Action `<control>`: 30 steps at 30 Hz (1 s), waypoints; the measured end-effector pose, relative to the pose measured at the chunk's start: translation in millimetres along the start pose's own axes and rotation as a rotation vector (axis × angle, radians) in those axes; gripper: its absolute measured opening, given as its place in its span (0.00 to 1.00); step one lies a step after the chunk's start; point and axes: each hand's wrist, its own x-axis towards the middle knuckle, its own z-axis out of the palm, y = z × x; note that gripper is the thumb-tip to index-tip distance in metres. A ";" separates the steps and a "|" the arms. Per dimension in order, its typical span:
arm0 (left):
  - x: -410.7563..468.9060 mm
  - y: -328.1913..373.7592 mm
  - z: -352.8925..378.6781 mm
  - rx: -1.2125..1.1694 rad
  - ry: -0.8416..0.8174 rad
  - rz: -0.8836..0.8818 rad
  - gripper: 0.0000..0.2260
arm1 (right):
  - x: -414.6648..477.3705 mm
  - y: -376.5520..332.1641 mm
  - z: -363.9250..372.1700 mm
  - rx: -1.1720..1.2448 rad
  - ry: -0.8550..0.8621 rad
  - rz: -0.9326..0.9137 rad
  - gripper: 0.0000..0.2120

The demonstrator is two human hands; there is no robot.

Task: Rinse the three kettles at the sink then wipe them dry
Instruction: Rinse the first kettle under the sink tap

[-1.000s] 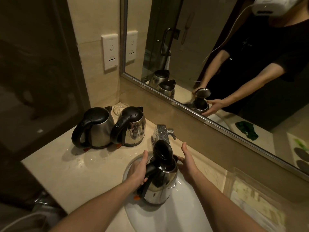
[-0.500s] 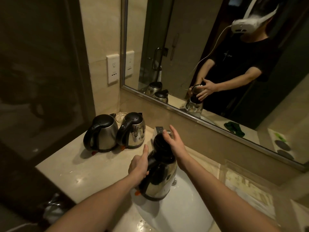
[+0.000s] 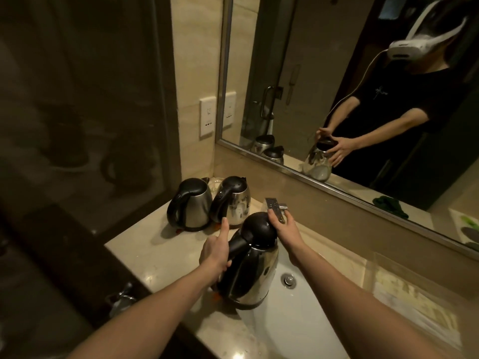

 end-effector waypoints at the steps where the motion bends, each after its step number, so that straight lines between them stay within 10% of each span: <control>1: -1.9 -0.3 -7.1 -0.016 0.004 -0.001 0.30 | 0.2 4.8 6.9 -0.004 -0.032 0.031 0.44; 30: 67.7 -33.0 -216.0 -0.173 0.324 -0.092 0.34 | 36.4 -29.3 247.8 0.282 -0.383 0.295 0.32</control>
